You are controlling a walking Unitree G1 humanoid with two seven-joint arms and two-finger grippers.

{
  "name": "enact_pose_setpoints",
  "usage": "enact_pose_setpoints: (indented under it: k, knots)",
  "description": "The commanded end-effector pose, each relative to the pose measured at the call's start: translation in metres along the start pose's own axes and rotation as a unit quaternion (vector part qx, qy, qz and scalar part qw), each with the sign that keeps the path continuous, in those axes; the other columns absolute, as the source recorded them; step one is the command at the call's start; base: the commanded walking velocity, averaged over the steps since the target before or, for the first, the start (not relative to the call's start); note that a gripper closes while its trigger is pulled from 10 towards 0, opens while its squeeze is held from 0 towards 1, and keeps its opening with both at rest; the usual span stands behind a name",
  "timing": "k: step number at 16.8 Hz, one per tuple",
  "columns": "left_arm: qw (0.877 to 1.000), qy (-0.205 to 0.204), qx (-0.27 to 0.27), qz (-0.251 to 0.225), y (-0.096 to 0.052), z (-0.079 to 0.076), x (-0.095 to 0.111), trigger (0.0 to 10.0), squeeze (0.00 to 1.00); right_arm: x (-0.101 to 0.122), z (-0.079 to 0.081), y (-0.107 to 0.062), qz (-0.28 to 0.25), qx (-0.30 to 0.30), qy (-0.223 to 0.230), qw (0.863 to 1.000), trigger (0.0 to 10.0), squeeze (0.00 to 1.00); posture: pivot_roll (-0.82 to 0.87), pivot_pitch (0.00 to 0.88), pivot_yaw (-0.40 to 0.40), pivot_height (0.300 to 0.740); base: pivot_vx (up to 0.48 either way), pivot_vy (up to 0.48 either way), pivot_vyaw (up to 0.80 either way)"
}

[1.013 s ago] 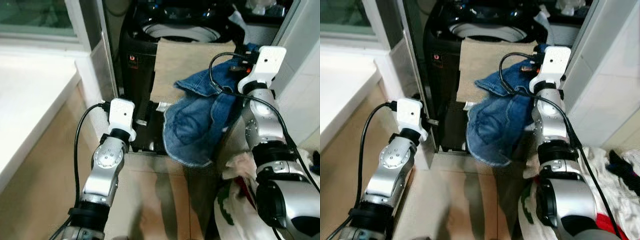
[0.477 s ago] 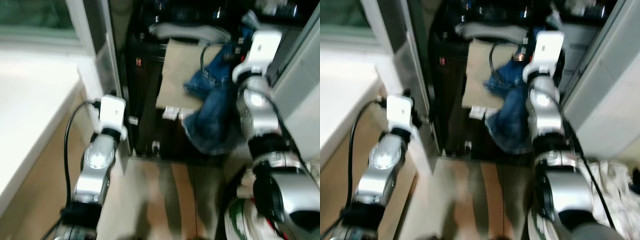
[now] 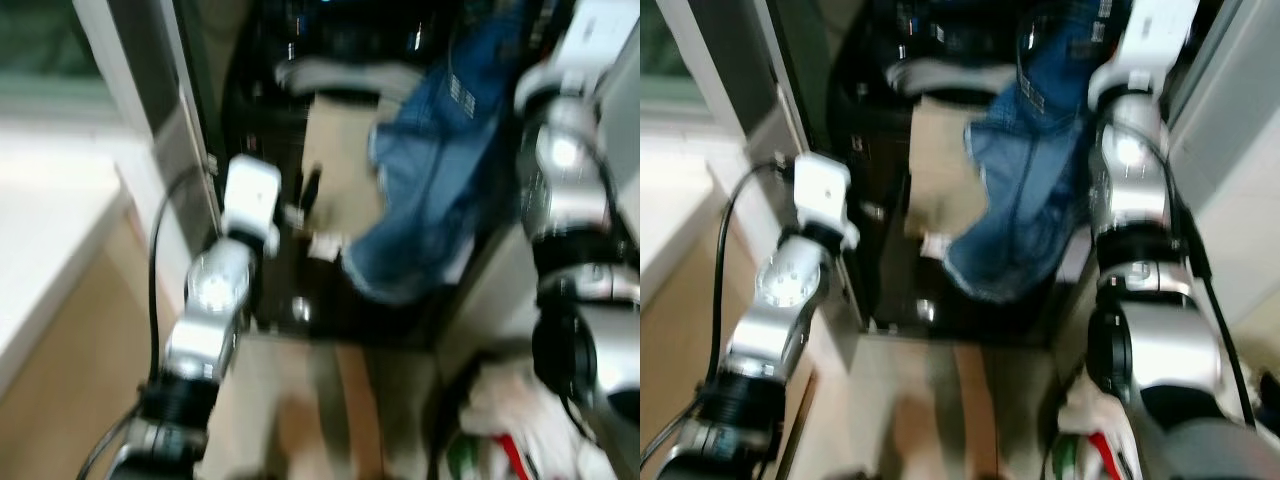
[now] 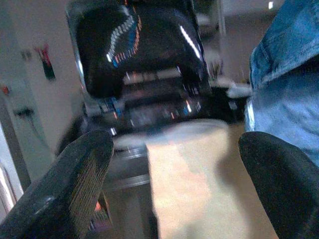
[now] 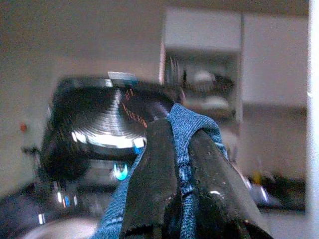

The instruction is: Clothes washing

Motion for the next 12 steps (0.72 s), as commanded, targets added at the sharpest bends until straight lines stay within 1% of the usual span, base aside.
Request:
enact_pose_setpoints:
  k: [1,2,3,4,6,7,8,9,10,11,12]
  knots:
    - [1.0,0.003,0.007,0.003,-0.001,0.007,-0.001,10.0,0.0,0.013,0.007,0.006,-0.029,0.013,0.005,0.999,0.0,0.0,0.03,0.0,-0.038,0.74,0.48,0.0,0.0]
    - [1.0,0.002,0.009,-0.002,-0.001,0.007,0.002,10.0,0.0,0.021,0.008,0.011,-0.043,0.018,0.004,0.999,0.0,0.0,0.03,0.0,-0.038,0.74,0.48,0.0,0.0]
    - [1.0,0.002,0.009,-0.012,0.0,0.006,0.006,10.0,0.0,0.035,0.013,0.02,-0.064,0.032,0.001,0.997,0.0,0.0,0.03,0.0,-0.035,0.74,0.48,0.0,0.0]
    - [1.0,0.004,0.008,-0.019,0.0,0.004,0.008,10.0,0.0,0.045,0.016,0.026,-0.077,0.041,-0.001,0.996,0.0,0.0,0.02,0.0,-0.034,0.74,0.48,0.0,0.0]
    - [1.0,0.0,-0.005,-0.029,0.002,-0.001,0.012,10.0,0.0,0.086,0.036,0.051,-0.123,0.076,-0.02,0.989,0.0,0.0,0.02,0.0,-0.029,0.74,0.48,0.0,0.0]
    - [0.999,-0.001,-0.009,-0.032,0.003,-0.003,0.013,10.0,0.0,0.099,0.044,0.06,-0.127,0.086,-0.032,0.988,0.0,0.0,0.02,0.0,-0.031,0.74,0.48,0.0,0.0]
    - [0.999,-0.005,-0.016,-0.037,0.004,-0.006,0.015,10.0,0.0,0.109,0.052,0.068,-0.128,0.091,-0.052,0.986,0.0,0.0,0.02,0.0,-0.035,0.74,0.48,0.0,0.0]
    - [0.999,-0.003,-0.02,-0.044,0.005,-0.009,0.018,10.0,0.0,0.113,0.054,0.074,-0.116,0.086,-0.067,0.987,0.0,0.0,0.03,0.0,-0.049,0.74,0.48,0.0,0.0]
    - [0.999,-0.005,-0.022,-0.049,0.005,-0.011,0.022,10.0,0.0,0.112,0.055,0.079,-0.092,0.076,-0.086,0.989,0.0,0.0,0.04,0.0,-0.055,0.74,0.48,0.0,0.0]
    - [0.998,-0.005,-0.023,-0.051,0.005,-0.012,0.022,10.0,0.0,0.11,0.054,0.08,-0.081,0.069,-0.091,0.99,0.0,0.0,0.05,0.0,-0.059,0.74,0.48,0.0,0.0]
    - [0.998,-0.004,-0.027,-0.054,0.004,-0.014,0.024,10.0,0.0,0.107,0.049,0.082,-0.062,0.052,-0.092,0.992,0.0,0.0,0.06,0.0,-0.069,0.74,0.48,0.0,0.0]
Point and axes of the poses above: a point about 5 cm out from each wrist's last joint towards the gripper, its own y axis pointing out of the wrist towards the gripper, its own x axis along the axis of the wrist's last joint, z = x × y, the point moved 1 cm from there along y, pointing out of the wrist towards the gripper, and after that the axes turned 14 degrees about y, right-handed, at the moved point
